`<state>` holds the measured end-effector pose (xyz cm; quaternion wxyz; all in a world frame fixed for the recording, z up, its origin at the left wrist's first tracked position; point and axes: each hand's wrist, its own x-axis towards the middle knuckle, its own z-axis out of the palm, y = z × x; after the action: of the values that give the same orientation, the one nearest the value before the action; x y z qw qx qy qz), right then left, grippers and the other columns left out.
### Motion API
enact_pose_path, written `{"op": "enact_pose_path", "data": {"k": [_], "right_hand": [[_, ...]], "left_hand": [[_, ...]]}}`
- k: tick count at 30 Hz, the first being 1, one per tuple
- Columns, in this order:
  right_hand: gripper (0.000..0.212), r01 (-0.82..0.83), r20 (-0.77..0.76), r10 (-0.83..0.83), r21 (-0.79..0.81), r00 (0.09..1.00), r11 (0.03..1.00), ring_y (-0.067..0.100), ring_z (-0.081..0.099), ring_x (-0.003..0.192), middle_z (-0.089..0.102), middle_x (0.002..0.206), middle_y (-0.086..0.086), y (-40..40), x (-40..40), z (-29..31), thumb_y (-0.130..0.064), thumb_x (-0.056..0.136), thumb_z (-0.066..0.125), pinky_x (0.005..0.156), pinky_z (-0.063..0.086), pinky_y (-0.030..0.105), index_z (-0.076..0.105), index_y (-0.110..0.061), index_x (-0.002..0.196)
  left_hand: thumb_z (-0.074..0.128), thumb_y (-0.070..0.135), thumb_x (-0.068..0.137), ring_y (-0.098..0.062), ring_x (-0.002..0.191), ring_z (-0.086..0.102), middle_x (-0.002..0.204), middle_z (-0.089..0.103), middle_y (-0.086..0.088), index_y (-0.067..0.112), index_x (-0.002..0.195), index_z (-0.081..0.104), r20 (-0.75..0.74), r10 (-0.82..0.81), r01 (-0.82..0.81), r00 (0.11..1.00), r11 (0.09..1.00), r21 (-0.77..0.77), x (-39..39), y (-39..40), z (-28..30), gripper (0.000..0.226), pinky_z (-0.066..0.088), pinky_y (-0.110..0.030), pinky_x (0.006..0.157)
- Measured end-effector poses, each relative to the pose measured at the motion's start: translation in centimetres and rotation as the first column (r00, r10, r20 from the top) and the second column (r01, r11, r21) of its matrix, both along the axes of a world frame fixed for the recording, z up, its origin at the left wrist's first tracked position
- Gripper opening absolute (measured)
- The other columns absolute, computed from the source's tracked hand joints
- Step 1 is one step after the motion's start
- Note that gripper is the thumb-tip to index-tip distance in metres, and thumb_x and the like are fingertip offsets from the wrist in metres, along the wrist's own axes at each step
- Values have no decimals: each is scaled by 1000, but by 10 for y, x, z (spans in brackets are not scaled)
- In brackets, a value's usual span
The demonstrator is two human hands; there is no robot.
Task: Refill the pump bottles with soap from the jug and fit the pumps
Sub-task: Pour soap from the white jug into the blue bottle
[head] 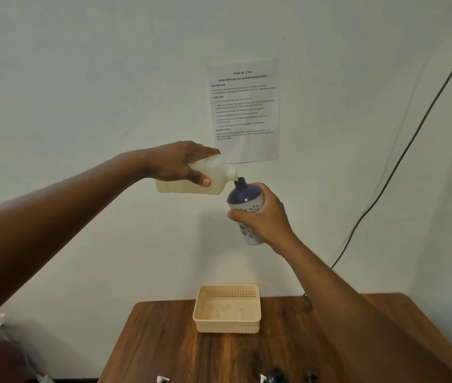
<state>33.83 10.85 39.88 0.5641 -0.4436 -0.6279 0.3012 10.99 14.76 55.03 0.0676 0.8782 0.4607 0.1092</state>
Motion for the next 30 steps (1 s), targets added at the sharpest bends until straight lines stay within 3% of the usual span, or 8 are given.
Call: {"op": "enact_pose_path", "data": {"k": [4, 15, 19, 23, 27, 30], "right_hand": [[60, 1, 8, -1, -5, 1000, 1000, 9, 66, 93, 67, 105, -14, 1, 0, -2, -26, 69, 92, 78, 59, 29, 56, -36, 116], [62, -5, -1, 5, -16, 1000, 1000, 9, 67, 93, 67, 106, -13, 4, -2, -5, -27, 69, 92, 78, 60, 29, 57, -33, 120], [62, -10, -3, 10, -21, 1000, 1000, 9, 66, 94, 66, 106, -14, 4, -3, -4, -27, 70, 92, 78, 59, 28, 56, -33, 119], [63, -14, -19, 14, -27, 1000, 1000, 10, 67, 94, 68, 106, -11, 6, -4, -5, -27, 69, 92, 79, 60, 30, 58, -30, 121], [64, -5, -41, 4, -32, 999, 999, 13, 69, 93, 69, 106, -8, 9, -7, -3, -31, 68, 93, 80, 62, 35, 58, -30, 121], [63, -4, -59, 2, -26, 998, 1000, 13, 69, 91, 68, 104, -9, 8, -10, 1, -31, 69, 92, 76, 61, 31, 58, -30, 121]], "left_hand": [[73, 56, 75, -17, 115, 60, 132, 63, 10, 27, 152, 49, -7, -13, 13, 1000, 1000, -5, 0, 1, -1, 86, 45, -18, 85], [80, 39, 88, -15, 112, 61, 128, 66, 12, 29, 148, 53, 20, -11, 11, 1000, 1000, -24, -2, 5, -3, 67, 46, -18, 85], [80, 44, 84, -13, 112, 60, 126, 64, 16, 29, 151, 50, 40, -13, 15, 999, 999, -33, -3, 4, -3, 75, 43, -16, 83], [80, 33, 89, -10, 112, 60, 128, 64, 14, 29, 150, 50, 60, -5, 7, 998, 999, -33, -4, 3, -4, 68, 43, -13, 84], [78, 33, 90, -8, 105, 63, 123, 68, 10, 28, 142, 58, 112, -9, 13, 994, 999, -35, -5, 1, -9, 56, 49, -20, 87], [77, 32, 92, -7, 98, 65, 112, 71, 9, 30, 131, 64, 165, -27, 33, 986, 999, -38, -7, 0, -15, 41, 49, -21, 78]]}}
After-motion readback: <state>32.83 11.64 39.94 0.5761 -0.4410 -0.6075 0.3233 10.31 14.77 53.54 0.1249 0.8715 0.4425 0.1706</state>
